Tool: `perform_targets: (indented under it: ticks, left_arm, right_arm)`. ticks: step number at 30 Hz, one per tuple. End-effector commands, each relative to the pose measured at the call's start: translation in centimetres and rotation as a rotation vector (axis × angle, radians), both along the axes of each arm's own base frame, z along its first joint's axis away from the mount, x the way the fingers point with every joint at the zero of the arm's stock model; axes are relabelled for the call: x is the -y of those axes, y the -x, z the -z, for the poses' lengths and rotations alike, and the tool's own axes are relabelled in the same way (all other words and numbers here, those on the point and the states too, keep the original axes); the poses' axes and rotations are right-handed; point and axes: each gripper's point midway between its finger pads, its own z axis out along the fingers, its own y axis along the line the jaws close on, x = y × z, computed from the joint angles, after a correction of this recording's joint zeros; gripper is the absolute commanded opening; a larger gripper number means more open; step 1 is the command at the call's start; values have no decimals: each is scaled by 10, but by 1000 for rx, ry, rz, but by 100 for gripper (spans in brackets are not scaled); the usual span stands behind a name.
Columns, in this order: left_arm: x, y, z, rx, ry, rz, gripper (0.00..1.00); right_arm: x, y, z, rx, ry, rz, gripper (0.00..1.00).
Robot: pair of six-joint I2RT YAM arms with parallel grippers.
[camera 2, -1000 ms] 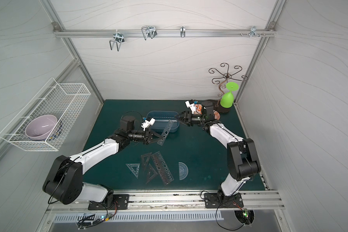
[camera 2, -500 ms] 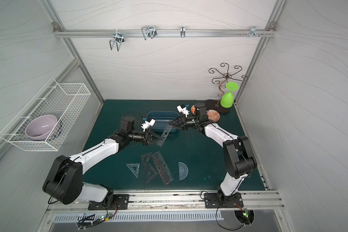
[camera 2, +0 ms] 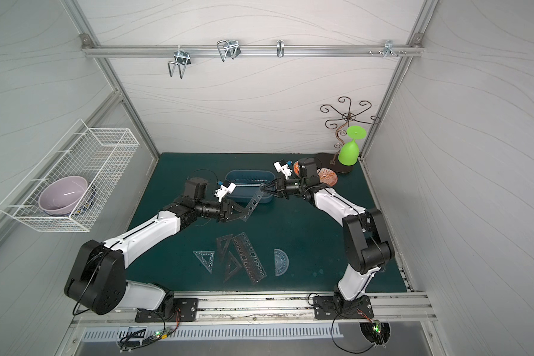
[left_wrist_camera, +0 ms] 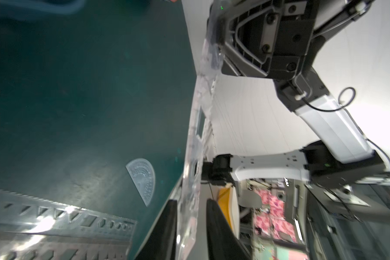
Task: Put the scattered rulers into the storage box
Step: Pick up the ruler from the center of the board.
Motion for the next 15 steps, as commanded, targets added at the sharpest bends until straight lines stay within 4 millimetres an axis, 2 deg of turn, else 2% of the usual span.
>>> perform_targets:
  ticks: [1, 2, 6, 11, 15]
  left_arm:
    - [-43, -27, -3, 64, -193, -211, 55]
    - [-59, -33, 2, 62, -268, -285, 62]
    - [-106, -43, 14, 83, -506, -452, 71]
    - [-115, -43, 21, 74, -560, -475, 72]
    - [-114, -42, 29, 51, -569, -464, 72]
  right_arm:
    - [16, -42, -4, 64, 95, 243, 0]
    - [20, -54, -2, 84, 122, 306, 0]
    - [27, -95, -3, 199, 221, 510, 0]
    - [15, -136, 6, 310, 280, 653, 0]
    - [-11, -159, 20, 350, 294, 659, 0]
